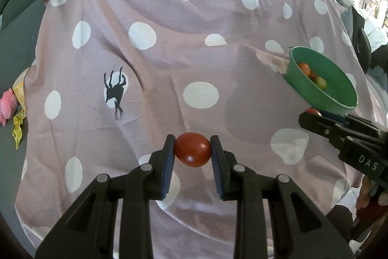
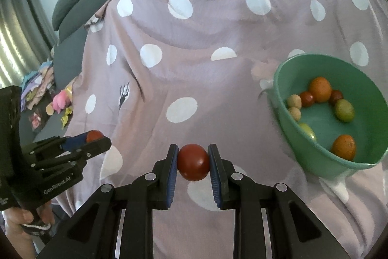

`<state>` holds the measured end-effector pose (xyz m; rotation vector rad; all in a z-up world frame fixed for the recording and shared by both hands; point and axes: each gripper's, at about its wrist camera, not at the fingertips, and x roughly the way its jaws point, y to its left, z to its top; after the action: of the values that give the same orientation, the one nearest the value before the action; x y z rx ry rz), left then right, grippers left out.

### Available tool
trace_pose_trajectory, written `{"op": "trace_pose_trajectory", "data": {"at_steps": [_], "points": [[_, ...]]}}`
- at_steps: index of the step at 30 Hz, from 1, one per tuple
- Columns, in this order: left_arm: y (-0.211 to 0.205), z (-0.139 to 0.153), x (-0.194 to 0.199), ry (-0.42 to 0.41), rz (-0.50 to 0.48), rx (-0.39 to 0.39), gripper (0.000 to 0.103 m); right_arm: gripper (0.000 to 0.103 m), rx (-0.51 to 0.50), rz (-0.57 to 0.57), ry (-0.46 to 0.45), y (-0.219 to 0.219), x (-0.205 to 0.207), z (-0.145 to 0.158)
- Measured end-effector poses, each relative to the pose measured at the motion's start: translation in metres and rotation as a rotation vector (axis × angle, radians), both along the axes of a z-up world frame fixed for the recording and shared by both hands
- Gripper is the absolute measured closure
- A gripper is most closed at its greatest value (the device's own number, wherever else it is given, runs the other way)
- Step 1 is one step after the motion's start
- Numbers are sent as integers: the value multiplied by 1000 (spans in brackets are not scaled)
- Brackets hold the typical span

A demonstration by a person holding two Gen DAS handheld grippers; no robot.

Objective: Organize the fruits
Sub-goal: 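Carry both red tomatoes over the green bowl and lower them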

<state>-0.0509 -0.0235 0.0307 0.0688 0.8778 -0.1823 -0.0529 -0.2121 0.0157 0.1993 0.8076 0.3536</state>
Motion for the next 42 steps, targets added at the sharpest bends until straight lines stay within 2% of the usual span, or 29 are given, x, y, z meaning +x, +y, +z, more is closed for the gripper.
{"op": "trace_pose_trajectory", "data": {"at_steps": [17, 31, 42], "points": [[-49, 12, 13, -20, -83, 3, 75, 77, 1, -92, -33, -38, -8, 9], [-119, 24, 41, -54, -219, -3, 75, 77, -11, -204, -66, -86, -2, 17], [-182, 13, 69, -38, -321, -14, 75, 77, -56, -289, -50, -128, 13, 9]]}}
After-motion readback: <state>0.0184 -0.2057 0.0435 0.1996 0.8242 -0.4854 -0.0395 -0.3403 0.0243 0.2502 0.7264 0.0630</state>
